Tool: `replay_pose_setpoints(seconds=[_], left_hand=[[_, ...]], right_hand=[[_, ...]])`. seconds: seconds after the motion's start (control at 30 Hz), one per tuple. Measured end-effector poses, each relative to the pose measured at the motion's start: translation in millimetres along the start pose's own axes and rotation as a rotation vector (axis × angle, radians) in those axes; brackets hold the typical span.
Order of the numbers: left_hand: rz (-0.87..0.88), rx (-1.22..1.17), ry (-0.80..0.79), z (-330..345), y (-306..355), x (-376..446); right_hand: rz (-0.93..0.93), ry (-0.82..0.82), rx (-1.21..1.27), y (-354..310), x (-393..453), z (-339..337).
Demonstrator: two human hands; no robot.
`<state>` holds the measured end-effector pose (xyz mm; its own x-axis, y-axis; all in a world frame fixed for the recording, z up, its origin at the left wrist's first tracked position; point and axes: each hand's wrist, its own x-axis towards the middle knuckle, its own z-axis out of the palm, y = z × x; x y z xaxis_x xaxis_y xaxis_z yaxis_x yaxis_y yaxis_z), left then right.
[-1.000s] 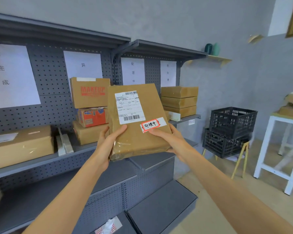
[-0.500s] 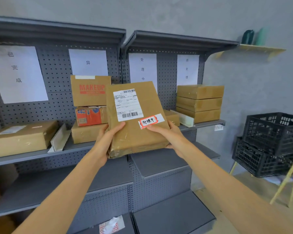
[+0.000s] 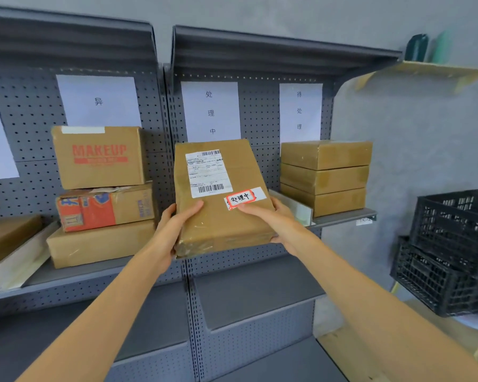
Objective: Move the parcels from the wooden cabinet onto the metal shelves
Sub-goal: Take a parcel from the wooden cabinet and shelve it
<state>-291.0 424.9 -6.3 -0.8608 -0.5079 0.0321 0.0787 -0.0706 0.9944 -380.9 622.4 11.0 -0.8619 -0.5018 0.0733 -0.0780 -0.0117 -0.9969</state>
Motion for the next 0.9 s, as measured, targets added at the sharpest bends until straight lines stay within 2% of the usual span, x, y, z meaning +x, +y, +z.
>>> replay_pose_setpoints(seconds=[0.33, 0.43, 0.9], left_hand=[[-0.013, -0.053, -0.074, 36, 19, 150], [-0.06, -0.036, -0.041, 46, 21, 184], [-0.209, -0.04, 0.07, 88, 3, 234]], right_hand=[[0.062, 0.006, -0.03, -15, 170, -32], [0.105, -0.017, -0.013, -12, 213, -41], [0.319, -0.117, -0.024, 13, 315, -67]])
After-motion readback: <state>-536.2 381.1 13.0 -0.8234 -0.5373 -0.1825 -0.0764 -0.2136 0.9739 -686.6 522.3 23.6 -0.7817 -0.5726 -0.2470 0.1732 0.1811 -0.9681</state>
